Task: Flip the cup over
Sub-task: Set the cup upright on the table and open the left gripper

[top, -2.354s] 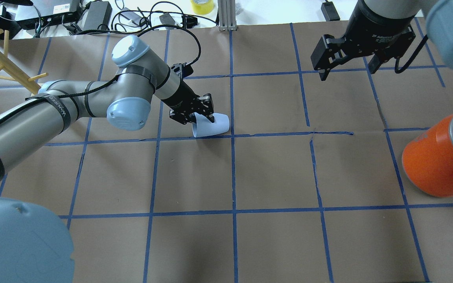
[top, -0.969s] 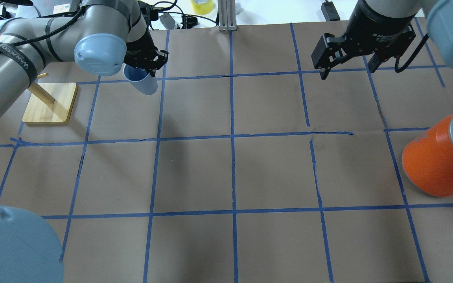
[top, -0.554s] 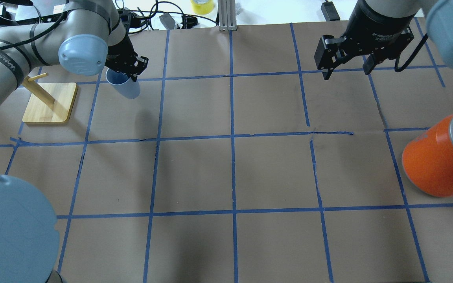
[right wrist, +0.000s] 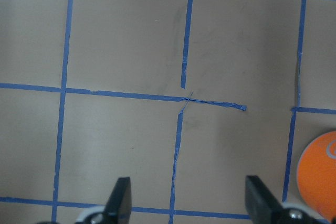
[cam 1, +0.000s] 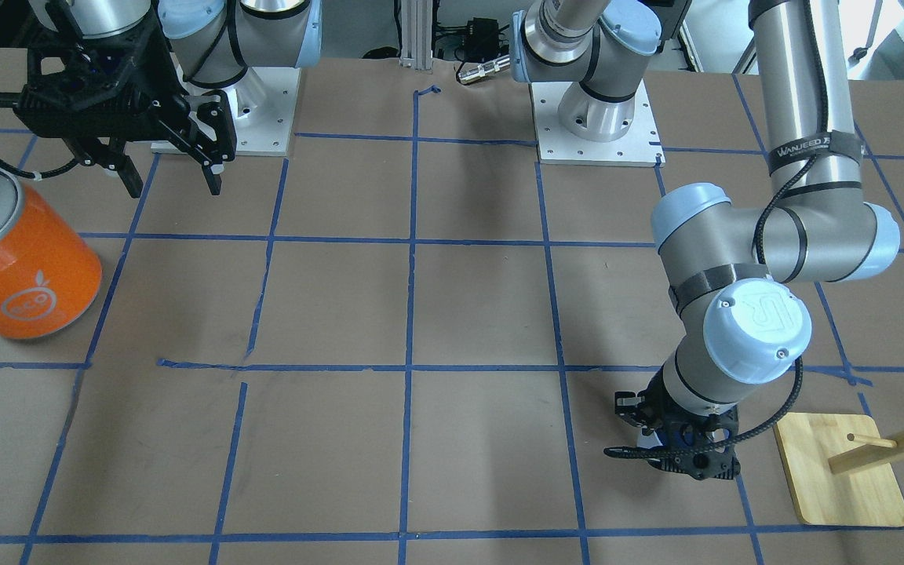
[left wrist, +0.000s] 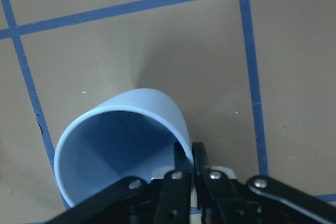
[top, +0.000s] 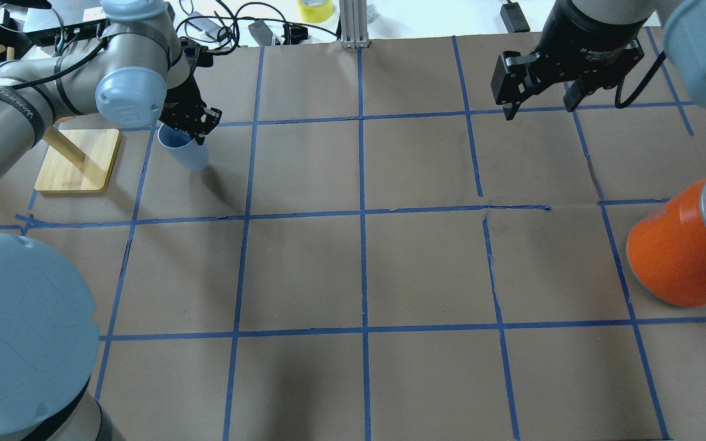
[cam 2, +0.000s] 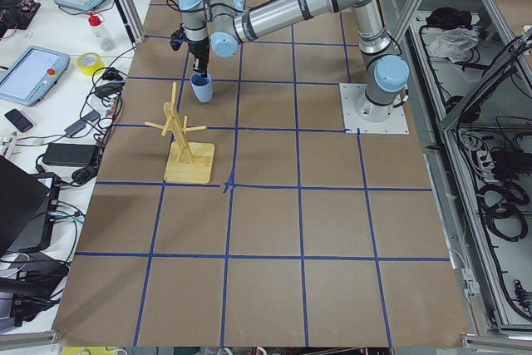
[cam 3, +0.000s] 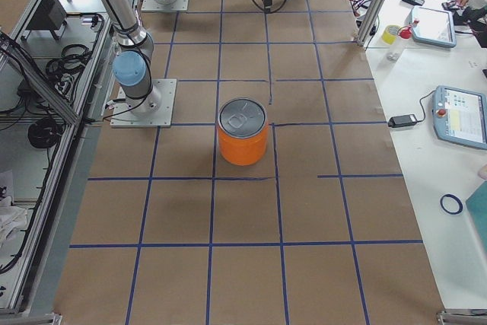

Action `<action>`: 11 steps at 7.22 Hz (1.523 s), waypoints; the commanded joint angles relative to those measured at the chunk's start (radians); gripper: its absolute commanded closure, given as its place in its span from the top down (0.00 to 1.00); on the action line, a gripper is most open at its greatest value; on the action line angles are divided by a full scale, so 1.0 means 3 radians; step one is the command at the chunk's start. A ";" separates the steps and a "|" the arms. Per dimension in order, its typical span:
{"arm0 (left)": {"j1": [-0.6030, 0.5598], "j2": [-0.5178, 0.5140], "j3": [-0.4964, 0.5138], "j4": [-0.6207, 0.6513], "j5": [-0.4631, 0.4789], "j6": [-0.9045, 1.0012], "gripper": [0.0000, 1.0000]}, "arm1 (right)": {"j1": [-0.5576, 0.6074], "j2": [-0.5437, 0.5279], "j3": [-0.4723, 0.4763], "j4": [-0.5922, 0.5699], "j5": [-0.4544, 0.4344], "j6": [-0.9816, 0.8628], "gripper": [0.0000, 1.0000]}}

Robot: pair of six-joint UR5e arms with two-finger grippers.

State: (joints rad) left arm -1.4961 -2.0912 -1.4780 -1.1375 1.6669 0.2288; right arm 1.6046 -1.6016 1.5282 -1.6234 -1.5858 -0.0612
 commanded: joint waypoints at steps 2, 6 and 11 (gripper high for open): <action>0.0017 -0.0029 -0.0023 -0.0018 0.0007 -0.0001 0.38 | 0.0000 0.0000 0.0014 0.0012 0.0019 -0.0006 1.00; 0.0002 0.0347 0.0038 -0.0486 0.0007 -0.0031 1.00 | 0.0000 0.0011 0.0014 -0.0019 0.0004 -0.0001 0.00; 0.0002 0.1467 -0.0027 -0.1299 -0.0014 -0.0450 1.00 | 0.0000 0.0011 0.0009 0.0037 -0.0006 -0.0001 1.00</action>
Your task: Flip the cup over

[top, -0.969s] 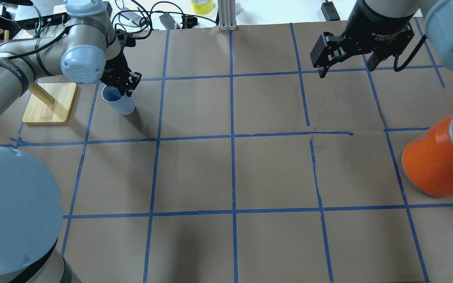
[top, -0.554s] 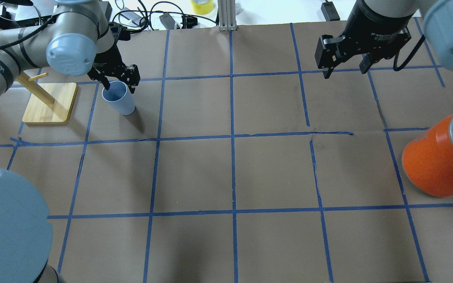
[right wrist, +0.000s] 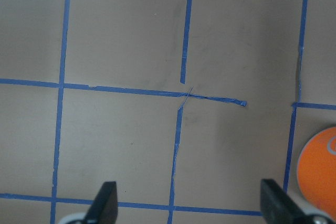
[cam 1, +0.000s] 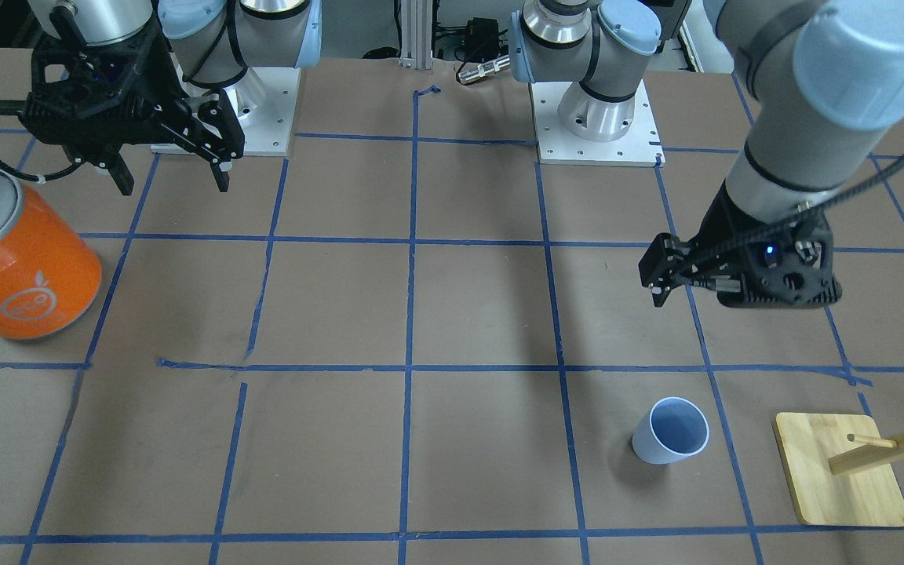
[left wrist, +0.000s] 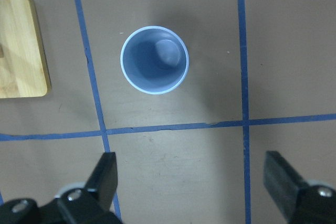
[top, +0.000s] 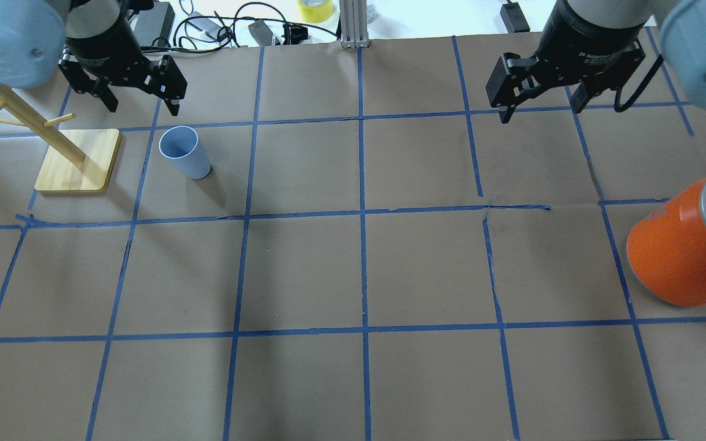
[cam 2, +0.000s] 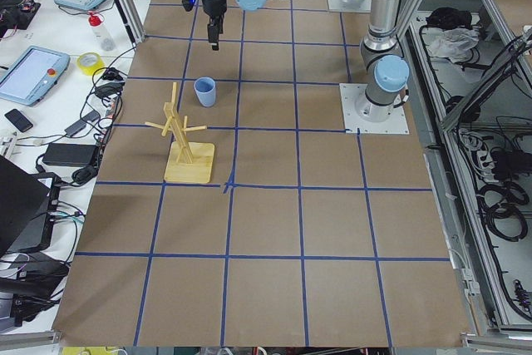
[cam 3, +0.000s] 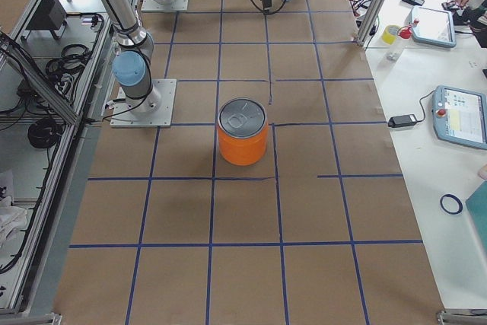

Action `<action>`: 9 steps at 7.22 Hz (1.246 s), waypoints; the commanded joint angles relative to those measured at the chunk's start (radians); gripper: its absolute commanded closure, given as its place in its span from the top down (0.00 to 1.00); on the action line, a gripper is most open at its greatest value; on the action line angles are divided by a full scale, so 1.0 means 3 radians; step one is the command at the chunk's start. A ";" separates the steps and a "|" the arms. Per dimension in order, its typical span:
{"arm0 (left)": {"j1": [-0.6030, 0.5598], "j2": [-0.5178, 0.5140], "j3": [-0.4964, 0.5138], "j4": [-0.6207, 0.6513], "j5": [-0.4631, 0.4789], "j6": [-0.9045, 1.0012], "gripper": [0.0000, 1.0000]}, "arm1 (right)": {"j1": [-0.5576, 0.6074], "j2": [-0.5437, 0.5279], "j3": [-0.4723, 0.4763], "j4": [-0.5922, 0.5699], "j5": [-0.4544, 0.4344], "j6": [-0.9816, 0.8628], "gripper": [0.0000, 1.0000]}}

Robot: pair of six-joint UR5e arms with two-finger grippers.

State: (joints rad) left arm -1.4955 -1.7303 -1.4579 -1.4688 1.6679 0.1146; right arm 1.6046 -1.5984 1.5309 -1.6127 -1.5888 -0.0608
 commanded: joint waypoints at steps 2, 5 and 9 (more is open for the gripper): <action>-0.0041 0.0485 -0.0258 -0.0232 -0.0027 -0.0126 1.00 | 0.0000 0.0000 0.0000 -0.0034 0.0004 -0.0002 0.00; -0.0067 0.0501 -0.0345 -0.0238 -0.0154 -0.0366 1.00 | 0.0000 0.0000 0.0000 -0.0090 -0.0012 -0.0002 0.00; -0.0072 0.0572 -0.0361 -0.0263 -0.0400 -0.0321 1.00 | -0.0005 -0.0005 0.0000 0.0093 -0.0007 -0.0002 1.00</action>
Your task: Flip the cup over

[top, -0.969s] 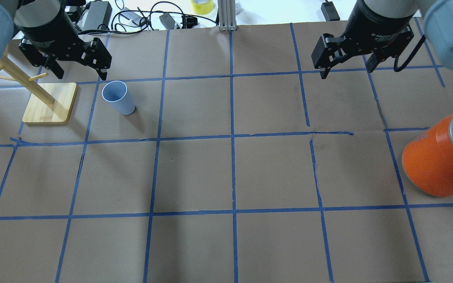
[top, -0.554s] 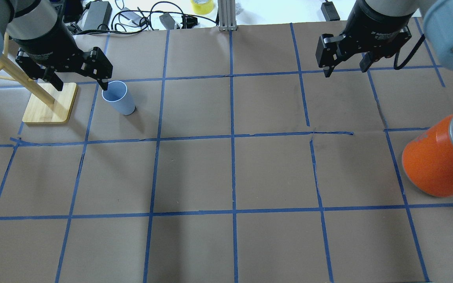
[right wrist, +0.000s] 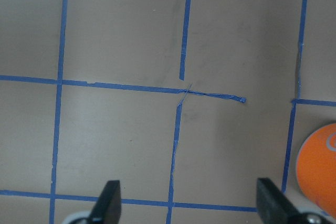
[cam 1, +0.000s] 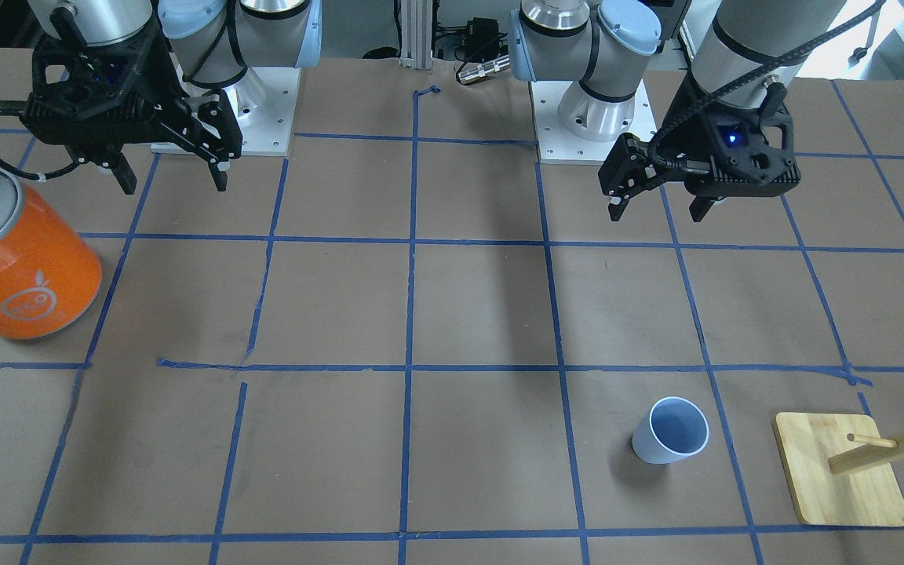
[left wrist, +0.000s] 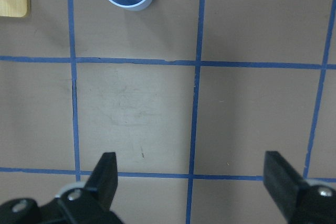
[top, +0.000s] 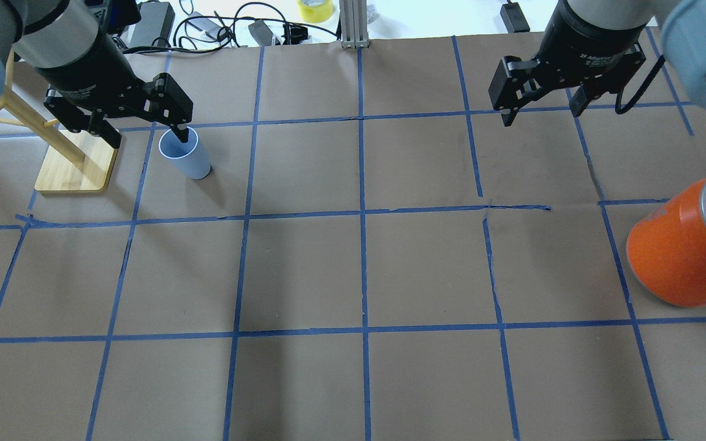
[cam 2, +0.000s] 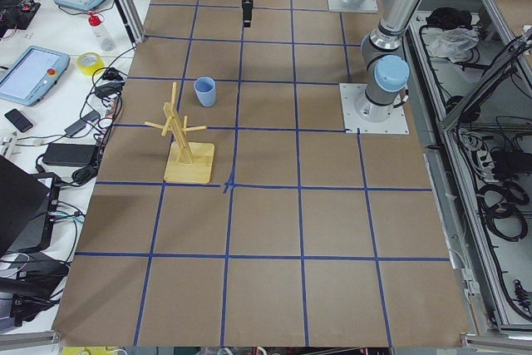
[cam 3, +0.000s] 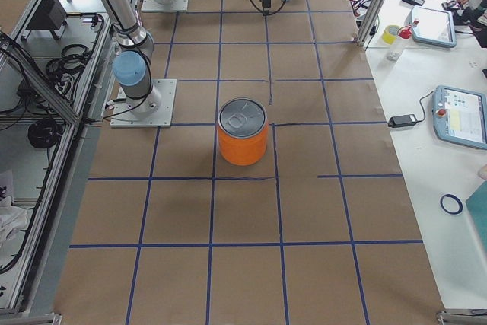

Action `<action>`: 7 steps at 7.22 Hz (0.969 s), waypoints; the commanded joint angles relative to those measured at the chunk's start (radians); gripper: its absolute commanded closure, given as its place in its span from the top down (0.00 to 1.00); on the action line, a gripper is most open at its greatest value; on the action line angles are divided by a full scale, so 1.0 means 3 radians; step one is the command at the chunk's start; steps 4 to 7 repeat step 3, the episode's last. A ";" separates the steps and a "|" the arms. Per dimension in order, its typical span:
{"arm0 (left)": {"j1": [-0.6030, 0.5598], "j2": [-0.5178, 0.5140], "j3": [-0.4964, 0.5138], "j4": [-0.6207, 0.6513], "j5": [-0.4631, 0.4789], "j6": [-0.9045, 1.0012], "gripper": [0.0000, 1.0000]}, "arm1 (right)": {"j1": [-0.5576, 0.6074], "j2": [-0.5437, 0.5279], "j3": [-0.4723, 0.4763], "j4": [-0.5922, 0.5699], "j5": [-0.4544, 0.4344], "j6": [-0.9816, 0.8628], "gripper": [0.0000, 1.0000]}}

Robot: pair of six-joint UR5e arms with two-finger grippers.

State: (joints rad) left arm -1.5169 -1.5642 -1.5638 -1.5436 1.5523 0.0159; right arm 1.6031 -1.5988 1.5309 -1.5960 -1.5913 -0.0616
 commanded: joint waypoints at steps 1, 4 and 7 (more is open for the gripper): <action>-0.0001 0.0034 -0.0008 -0.0100 -0.0005 0.0008 1.00 | 0.0000 -0.0004 0.0000 0.0043 0.0007 -0.0004 1.00; 0.0005 0.0040 -0.0013 -0.0131 0.0000 0.0008 1.00 | 0.0000 -0.0004 0.0000 0.0048 0.0002 -0.0004 1.00; 0.0005 0.0040 -0.0013 -0.0131 0.0000 0.0008 1.00 | 0.0000 -0.0004 0.0000 0.0048 0.0002 -0.0004 1.00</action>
